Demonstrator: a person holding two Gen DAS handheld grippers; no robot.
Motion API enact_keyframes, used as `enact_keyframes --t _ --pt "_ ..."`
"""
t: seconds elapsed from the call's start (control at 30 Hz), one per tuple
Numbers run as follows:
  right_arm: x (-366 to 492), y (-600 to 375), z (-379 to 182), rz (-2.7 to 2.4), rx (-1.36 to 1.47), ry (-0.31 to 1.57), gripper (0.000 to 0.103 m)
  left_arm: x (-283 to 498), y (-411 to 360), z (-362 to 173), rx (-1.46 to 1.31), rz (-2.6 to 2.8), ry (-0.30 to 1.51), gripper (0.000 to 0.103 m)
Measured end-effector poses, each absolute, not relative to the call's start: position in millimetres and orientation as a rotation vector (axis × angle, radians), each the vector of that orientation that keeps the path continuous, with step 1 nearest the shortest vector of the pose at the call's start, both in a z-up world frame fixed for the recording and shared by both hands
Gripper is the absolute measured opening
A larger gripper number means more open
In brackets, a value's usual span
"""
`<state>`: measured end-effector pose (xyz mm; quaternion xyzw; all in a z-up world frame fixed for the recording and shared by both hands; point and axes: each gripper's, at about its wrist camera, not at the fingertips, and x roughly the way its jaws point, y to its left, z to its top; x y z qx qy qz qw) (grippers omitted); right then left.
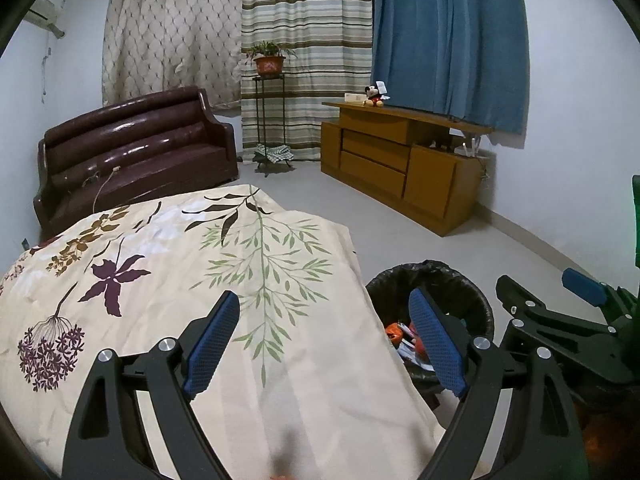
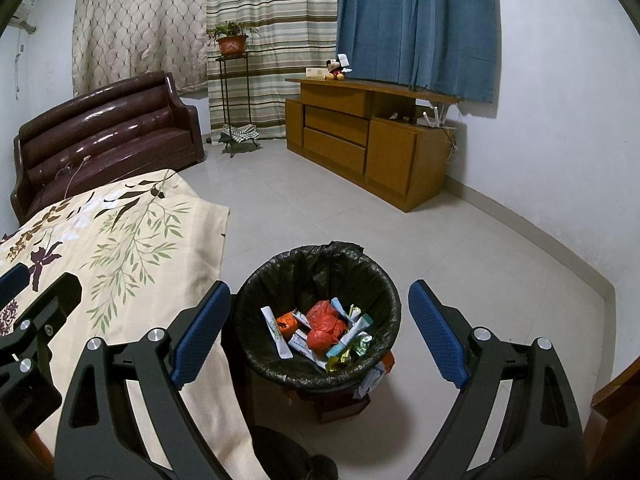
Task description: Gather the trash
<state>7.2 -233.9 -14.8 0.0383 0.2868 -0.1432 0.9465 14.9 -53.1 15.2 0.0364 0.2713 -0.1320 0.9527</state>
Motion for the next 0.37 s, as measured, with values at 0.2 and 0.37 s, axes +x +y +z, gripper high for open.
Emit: enact_keyframes --t 0.2,0.37 --pt "7.3 -233.4 -14.4 -0.292 0.079 0.581 0.088 16.5 -52.8 14.7 0.067 -0.267 0.561 0.084" --pt "7.3 -233.7 -14.7 -0.292 0.077 0.584 0.088 18.3 -50.2 11.9 0.066 -0.264 0.586 0.084"
